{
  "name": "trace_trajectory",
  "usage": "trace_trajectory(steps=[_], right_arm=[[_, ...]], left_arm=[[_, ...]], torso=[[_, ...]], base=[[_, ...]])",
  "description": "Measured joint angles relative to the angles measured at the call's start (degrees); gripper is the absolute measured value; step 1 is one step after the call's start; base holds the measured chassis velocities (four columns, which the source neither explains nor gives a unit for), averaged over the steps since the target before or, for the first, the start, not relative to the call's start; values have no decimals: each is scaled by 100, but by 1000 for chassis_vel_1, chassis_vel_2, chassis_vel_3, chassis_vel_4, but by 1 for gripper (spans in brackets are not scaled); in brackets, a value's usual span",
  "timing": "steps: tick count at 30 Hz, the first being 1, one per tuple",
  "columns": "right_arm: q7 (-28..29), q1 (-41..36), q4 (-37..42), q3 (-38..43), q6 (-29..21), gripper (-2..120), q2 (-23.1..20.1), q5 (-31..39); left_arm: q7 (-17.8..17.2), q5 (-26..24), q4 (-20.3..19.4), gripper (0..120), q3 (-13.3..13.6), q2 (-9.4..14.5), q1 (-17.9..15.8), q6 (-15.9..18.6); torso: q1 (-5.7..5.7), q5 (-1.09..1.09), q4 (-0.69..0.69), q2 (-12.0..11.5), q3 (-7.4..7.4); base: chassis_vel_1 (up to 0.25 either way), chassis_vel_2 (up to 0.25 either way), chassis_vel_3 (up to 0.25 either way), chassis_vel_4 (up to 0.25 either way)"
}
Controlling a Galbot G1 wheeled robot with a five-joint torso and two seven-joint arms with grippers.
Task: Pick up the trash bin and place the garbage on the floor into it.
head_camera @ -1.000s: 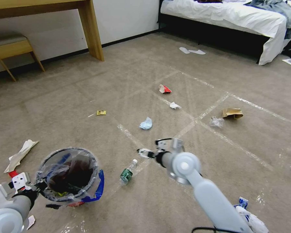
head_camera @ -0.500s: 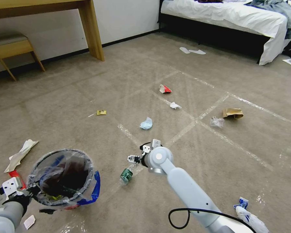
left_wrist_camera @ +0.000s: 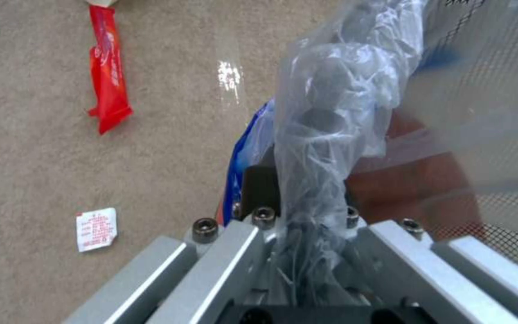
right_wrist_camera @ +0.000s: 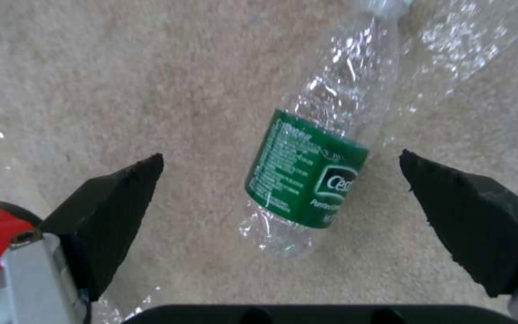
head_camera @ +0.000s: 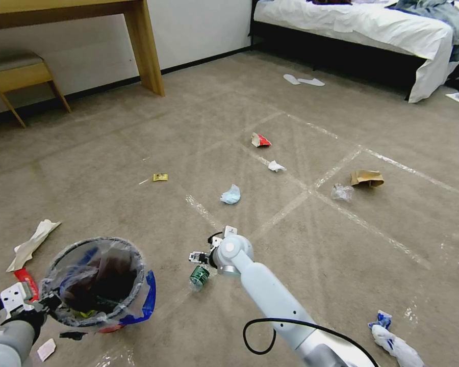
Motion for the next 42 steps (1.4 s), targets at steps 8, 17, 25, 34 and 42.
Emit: trace_trajectory(steps=[8, 17, 25, 34, 42], right_arm=[[-210, 13, -383, 17, 86, 100, 52, -221], [-328, 57, -637, 18, 134, 100, 44, -373], [-490, 60, -802, -6, 181, 100, 40, -512], [-669, 68, -912, -85, 211, 100, 38, -774], [-684, 81, -922, -118, 222, 100, 38, -801]], left_arm=[[3, 23, 65, 1, 18, -14, -29, -5], [3, 27, 138, 1, 48, -10, -88, -8], [4, 27, 185, 1, 58, 10, -113, -24], [6, 26, 241, 1, 76, 28, -151, -35], [6, 18, 245, 1, 88, 43, -198, -37]], torso=[[0, 0, 0, 0, 0], [0, 1, 0, 0, 0], [0, 1, 0, 0, 0], [0, 1, 0, 0, 0], [0, 1, 0, 0, 0]], base=[[0, 0, 0, 0], [0, 0, 0, 0], [0, 0, 0, 0], [0, 0, 0, 0], [0, 0, 0, 0]])
